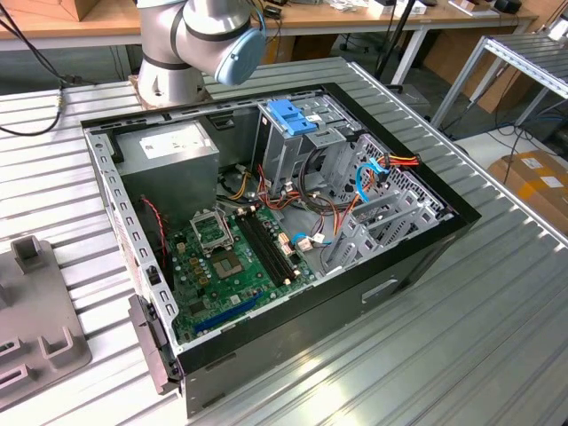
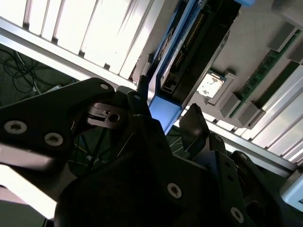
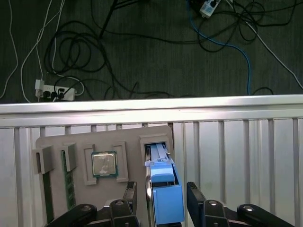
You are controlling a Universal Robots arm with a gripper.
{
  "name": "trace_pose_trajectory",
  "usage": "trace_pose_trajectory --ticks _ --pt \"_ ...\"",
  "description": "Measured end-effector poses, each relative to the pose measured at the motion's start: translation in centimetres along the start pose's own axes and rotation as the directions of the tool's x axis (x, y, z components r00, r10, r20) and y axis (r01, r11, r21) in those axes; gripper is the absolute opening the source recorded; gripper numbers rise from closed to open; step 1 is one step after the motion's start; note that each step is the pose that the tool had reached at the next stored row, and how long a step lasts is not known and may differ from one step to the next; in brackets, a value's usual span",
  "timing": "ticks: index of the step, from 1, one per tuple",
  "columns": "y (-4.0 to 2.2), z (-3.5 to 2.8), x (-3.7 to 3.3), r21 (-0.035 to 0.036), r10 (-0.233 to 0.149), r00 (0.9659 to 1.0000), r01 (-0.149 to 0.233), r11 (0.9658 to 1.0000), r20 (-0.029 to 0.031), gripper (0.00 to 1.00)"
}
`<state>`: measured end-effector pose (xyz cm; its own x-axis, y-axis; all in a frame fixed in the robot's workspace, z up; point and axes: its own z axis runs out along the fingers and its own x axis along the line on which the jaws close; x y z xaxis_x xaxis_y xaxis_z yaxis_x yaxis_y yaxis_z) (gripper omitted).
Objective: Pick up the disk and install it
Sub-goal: 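Pick up the disk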
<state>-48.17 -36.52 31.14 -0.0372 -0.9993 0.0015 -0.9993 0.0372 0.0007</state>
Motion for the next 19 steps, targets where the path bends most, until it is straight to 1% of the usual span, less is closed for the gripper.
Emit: trace_pose_trajectory --ticks 2,12,13,14,17,18,19 --pt "0.00 0.18 0.00 -0.0001 0.000 1.0000 0.000 1.0000 -0.0001 0.54" --pt "0.01 0.23 -0.14 -0.0003 0.000 1.0000 0.000 1.0000 -0.0001 0.54" --pt "0.01 0.23 -0.14 -0.0003 0.000 1.0000 0.000 1.0000 -0.0002 0.53" --pt "0.01 0.23 -0.15 -0.0002 0.000 1.0000 0.000 1.0000 -0.0001 0.46" --pt "0.01 0.23 -0.15 -0.0003 0.000 1.0000 0.000 1.0000 -0.0001 0.46" --pt "0.01 0.23 -0.15 -0.0002 0.000 1.0000 0.000 1.0000 -0.0001 0.44" --pt "0.01 0.23 -0.16 -0.0003 0.000 1.0000 0.000 1.0000 -0.0002 0.37"
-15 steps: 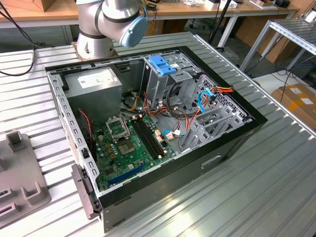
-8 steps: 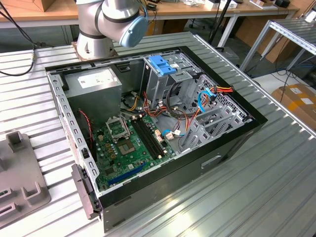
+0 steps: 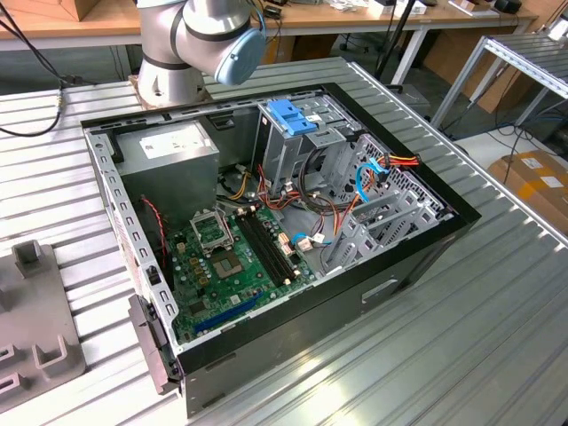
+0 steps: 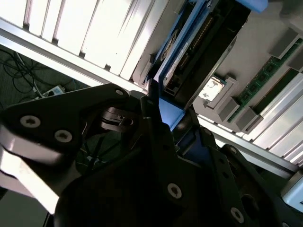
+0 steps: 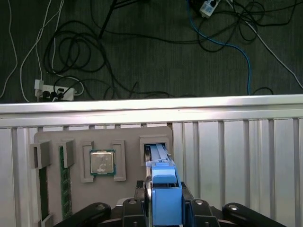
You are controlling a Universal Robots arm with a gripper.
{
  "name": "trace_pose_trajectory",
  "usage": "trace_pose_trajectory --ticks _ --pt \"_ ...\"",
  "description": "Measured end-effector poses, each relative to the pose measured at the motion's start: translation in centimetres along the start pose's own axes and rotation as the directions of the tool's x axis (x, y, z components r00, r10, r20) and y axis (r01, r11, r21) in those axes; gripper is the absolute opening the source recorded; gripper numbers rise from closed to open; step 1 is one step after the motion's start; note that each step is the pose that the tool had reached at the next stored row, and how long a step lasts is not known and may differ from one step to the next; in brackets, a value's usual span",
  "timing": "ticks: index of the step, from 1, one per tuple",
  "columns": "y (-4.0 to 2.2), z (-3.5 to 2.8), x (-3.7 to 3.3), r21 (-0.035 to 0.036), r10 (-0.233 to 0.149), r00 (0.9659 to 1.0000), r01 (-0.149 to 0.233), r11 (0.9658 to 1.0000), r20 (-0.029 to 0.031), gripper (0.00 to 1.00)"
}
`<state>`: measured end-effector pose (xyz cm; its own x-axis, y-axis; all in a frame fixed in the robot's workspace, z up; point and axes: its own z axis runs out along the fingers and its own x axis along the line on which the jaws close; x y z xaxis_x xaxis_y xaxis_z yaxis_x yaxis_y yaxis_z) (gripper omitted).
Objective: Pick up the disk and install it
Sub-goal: 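Pick up the disk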
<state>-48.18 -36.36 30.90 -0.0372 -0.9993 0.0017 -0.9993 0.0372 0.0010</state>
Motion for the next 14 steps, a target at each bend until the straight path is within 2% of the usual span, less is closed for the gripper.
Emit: trace_pose_trajectory --ticks 6,8,14 --pt "0.00 0.00 -0.01 0.0001 -0.002 1.0000 0.002 1.0000 0.0000 0.37" --pt "-0.02 0.02 -0.02 0.0001 -0.027 0.9996 0.027 0.9996 0.0001 0.37" --pt "-0.03 0.02 -0.01 0.0001 -0.031 0.9995 0.031 0.9995 0.0000 0.37"
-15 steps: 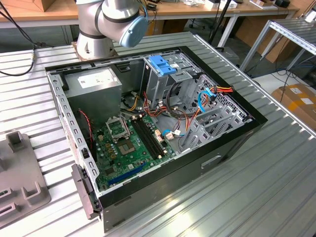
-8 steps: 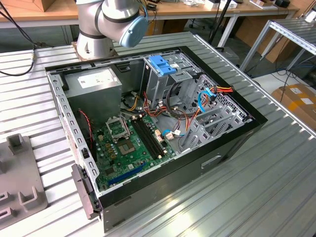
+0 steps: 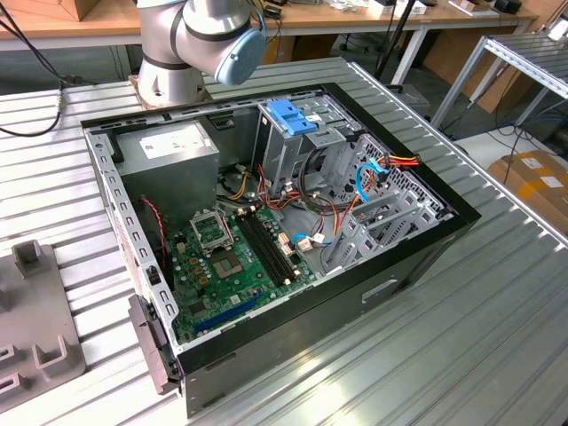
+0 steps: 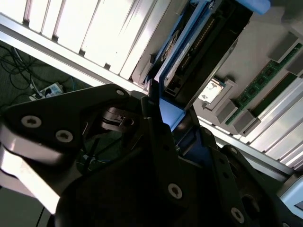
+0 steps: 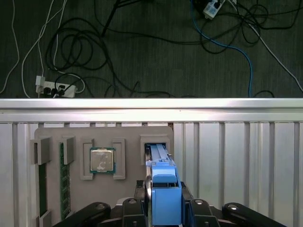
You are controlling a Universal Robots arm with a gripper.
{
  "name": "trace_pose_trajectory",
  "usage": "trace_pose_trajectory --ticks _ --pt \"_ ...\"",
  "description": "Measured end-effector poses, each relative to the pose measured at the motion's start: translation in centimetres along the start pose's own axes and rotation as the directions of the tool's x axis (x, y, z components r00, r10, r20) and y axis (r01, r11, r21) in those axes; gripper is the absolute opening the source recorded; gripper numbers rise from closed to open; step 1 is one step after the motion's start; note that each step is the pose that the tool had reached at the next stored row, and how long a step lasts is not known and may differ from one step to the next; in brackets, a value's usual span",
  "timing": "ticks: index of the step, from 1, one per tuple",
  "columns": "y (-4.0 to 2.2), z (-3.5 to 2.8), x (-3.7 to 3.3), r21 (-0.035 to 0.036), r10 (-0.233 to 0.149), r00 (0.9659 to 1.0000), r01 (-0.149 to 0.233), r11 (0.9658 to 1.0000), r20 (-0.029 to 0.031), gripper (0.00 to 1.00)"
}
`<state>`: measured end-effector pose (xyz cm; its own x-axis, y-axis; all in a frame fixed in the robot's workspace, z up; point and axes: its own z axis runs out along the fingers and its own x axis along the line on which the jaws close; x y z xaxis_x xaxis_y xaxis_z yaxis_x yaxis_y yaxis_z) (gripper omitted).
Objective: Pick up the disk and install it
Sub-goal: 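Pick up the disk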
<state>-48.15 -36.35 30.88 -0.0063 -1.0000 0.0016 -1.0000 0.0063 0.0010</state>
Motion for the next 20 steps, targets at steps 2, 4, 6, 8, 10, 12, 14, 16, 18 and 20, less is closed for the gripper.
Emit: trace_pose_trajectory --ticks 2,4,6,8,10,12,14,16,18,20 --pt "0.00 0.00 0.00 0.0000 0.000 1.0000 0.000 1.0000 0.0000 0.37" --pt "0.00 0.00 0.00 0.0000 0.000 1.0000 0.000 1.0000 0.0000 0.37" --pt "0.00 0.00 0.00 0.0000 0.000 1.0000 0.000 1.0000 0.0000 0.37" --pt "0.00 0.00 0.00 0.0000 0.000 1.0000 0.000 1.0000 0.0000 0.37" --pt "0.00 -0.50 0.00 0.0000 0.000 1.0000 0.000 1.0000 0.0000 0.37" --pt "0.00 -1.13 0.00 0.0001 0.000 1.0000 0.000 1.0000 0.0000 0.37" --pt "0.00 -1.75 0.00 -0.0001 0.000 1.0000 0.000 1.0000 0.0000 0.37" --pt "0.00 -2.74 0.00 0.0000 0.000 1.0000 0.000 1.0000 0.0000 0.37" --pt "0.00 -3.44 0.01 0.0001 0.000 1.0000 0.000 1.0000 0.0000 0.37" --pt "0.00 -4.06 0.01 0.0000 0.000 1.0000 0.000 1.0000 0.0000 0.37"
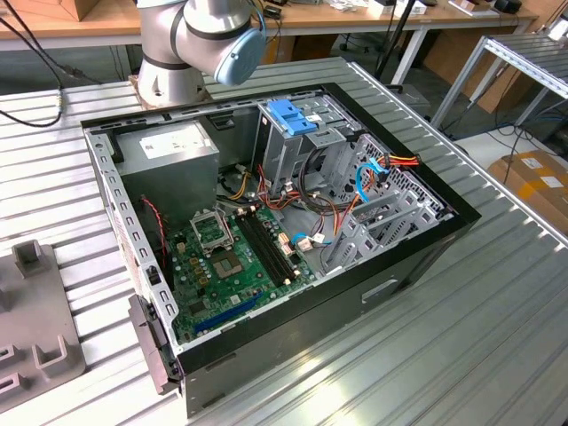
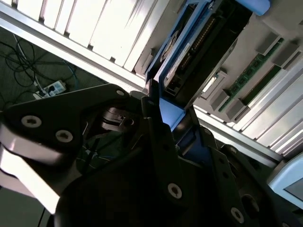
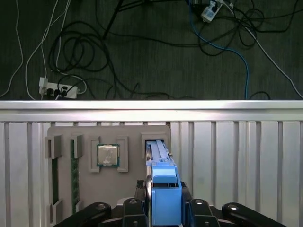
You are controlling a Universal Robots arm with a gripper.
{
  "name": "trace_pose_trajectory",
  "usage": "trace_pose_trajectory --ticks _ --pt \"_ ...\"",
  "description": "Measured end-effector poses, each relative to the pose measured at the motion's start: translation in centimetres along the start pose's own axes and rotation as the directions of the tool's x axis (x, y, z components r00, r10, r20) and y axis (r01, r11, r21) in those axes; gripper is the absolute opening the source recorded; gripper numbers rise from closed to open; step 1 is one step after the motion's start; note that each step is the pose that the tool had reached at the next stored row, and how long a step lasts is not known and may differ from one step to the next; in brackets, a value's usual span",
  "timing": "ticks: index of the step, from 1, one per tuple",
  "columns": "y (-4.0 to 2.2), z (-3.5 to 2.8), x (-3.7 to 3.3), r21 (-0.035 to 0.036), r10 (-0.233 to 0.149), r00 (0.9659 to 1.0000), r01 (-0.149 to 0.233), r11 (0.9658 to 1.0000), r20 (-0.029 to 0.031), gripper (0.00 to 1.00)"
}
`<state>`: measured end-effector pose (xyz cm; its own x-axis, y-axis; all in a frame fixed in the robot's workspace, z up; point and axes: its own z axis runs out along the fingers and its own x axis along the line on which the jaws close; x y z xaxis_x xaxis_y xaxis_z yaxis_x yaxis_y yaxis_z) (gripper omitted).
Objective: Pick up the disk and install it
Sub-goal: 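Pick up the disk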
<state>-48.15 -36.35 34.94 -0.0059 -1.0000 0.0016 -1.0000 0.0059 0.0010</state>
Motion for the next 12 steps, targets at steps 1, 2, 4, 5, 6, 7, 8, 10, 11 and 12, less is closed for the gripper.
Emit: trace_pose_trajectory --ticks 1,2,4,5,6,7,8,10,11,12 --pt "0.00 -0.18 0.00 0.0002 0.000 1.0000 0.000 1.0000 0.0001 0.37" --pt "0.00 -0.17 0.00 0.0003 0.000 1.0000 0.000 1.0000 0.0002 0.37" --pt "0.00 -0.28 0.00 -0.0003 0.000 1.0000 0.000 1.0000 -0.0002 0.37" --pt "0.00 -0.51 0.00 -0.0001 0.000 1.0000 0.000 1.0000 -0.0001 0.37" --pt "0.00 -0.85 0.00 0.0000 0.000 1.0000 0.000 1.0000 0.0000 0.37" --pt "0.00 -1.44 0.00 0.0000 0.000 1.0000 0.000 1.0000 0.0000 0.37" --pt "0.00 -1.98 0.00 0.0001 0.000 1.0000 0.000 1.0000 0.0001 0.37" --pt "0.00 -3.09 0.01 0.0001 0.000 1.0000 0.000 1.0000 0.0000 0.37" --pt "0.00 -3.38 0.00 0.0001 0.000 1.0000 0.000 1.0000 0.0000 0.37" --pt "0.00 -3.75 0.00 0.0000 0.000 1.0000 0.000 1.0000 0.0000 0.37"
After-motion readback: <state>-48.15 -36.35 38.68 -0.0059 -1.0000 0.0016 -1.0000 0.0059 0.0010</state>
